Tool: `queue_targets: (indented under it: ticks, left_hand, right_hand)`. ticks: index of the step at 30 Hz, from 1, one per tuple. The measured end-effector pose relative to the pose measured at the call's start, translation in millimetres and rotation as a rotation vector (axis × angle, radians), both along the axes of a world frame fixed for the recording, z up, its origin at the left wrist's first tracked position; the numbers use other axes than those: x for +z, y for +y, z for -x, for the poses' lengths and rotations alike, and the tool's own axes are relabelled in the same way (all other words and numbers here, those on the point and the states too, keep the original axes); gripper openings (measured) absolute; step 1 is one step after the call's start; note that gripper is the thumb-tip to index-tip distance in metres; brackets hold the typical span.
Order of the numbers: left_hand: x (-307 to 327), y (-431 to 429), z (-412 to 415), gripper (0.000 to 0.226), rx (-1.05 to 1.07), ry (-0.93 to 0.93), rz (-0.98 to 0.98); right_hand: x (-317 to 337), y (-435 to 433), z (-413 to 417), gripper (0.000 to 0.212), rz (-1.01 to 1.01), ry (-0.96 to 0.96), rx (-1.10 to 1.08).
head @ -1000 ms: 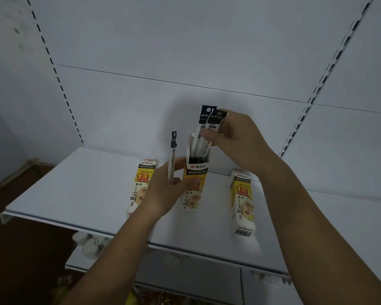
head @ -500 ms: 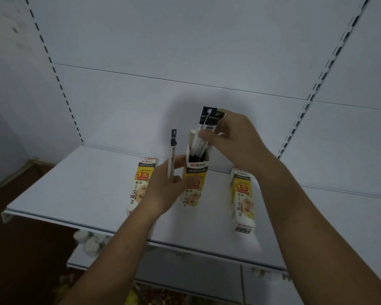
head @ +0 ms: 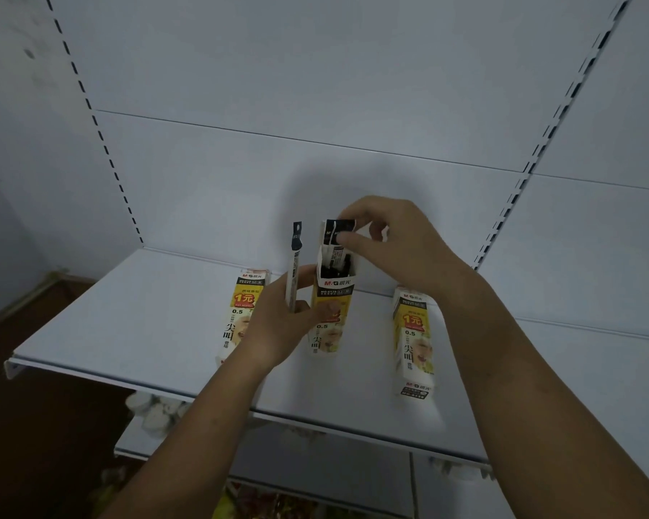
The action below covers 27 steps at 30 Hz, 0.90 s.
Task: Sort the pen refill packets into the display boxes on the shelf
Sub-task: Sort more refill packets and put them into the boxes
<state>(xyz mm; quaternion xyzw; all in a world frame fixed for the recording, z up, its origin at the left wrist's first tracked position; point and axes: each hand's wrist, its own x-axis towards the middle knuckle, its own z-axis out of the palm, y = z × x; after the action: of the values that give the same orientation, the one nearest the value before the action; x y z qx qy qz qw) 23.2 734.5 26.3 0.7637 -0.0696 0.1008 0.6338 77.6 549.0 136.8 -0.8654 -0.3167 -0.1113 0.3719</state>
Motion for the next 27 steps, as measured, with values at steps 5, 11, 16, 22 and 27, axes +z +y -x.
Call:
queue_targets:
  ticks: [5,11,16,22,27]
  left_hand:
    - [-1.3,-0.7,-0.1,0.046,0.004,-0.004,0.012]
    - [0.8,-0.1,0.9,0.047,-0.003,-0.005,0.005]
    - [-1.7,1.0,0.3,0.044,-0.002,-0.016,0.009]
    - [-1.8,0.9,-1.5,0.044,0.002,-0.003,0.022]
    - [-1.7,0.0,-1.4,0.048,0.006,-0.012,0.034]
  right_hand:
    - [-1.1,1.4,-1.9,0.011,0.154,-0.054,-0.016]
    - [-4.6,4.6,-0.2,0.016,0.280,-0.057,0.004]
    - [2.8,4.3,1.5,0.018,0.265,-0.112,0.011]
    - [-0.3,5.4,-1.6,0.019,0.377,-0.089,0.053]
    - [1.5,7.7,-1.5,0.020,0.457,-0.080,0.075]
